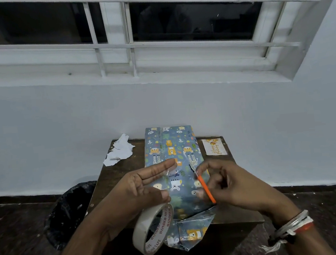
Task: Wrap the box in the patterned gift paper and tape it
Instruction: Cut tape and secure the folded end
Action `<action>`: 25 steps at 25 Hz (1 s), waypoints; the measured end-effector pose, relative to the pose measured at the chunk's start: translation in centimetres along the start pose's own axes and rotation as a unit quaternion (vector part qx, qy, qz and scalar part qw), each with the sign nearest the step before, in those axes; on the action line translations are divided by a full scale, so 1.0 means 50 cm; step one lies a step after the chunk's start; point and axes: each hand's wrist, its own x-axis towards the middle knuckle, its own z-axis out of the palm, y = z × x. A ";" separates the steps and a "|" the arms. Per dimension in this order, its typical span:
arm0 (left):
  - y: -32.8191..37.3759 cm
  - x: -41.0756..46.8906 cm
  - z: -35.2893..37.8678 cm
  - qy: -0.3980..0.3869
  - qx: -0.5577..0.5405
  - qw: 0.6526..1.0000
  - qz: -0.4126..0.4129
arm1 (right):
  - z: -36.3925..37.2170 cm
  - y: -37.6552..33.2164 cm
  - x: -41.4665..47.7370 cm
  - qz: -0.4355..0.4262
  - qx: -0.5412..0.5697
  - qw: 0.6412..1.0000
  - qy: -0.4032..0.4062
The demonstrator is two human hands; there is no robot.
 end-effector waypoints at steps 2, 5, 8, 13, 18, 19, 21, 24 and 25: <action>-0.001 -0.005 -0.002 0.013 0.004 1.000 0.003 | 0.007 0.006 0.018 0.003 -0.068 0.986 0.155; -0.008 -0.005 -0.006 0.008 0.003 0.999 0.032 | 0.034 0.005 0.054 0.026 -0.248 0.930 0.271; -0.008 -0.003 -0.009 0.014 -0.001 0.999 0.051 | 0.057 0.004 0.095 0.069 -0.451 0.861 0.223; -0.018 -0.007 -0.016 0.009 -0.015 0.999 0.051 | 0.072 -0.027 0.112 0.097 -0.505 0.849 0.120; -0.014 -0.019 -0.017 0.005 0.000 0.999 0.047 | 0.085 -0.072 0.083 -0.084 -0.146 0.968 0.186; -0.015 -0.021 -0.017 0.005 0.008 0.999 0.042 | 0.088 -0.073 0.081 -0.094 -0.122 0.976 0.152; -0.017 -0.027 -0.015 -0.004 0.023 0.999 0.034 | 0.088 -0.066 0.079 -0.104 -0.133 0.977 0.130; -0.026 -0.034 -0.008 -0.034 0.065 0.997 0.031 | 0.086 -0.053 0.072 -0.117 -0.135 0.974 0.139; -0.029 -0.036 -0.007 -0.037 0.074 0.996 0.029 | 0.088 -0.051 0.068 -0.128 -0.142 0.972 0.139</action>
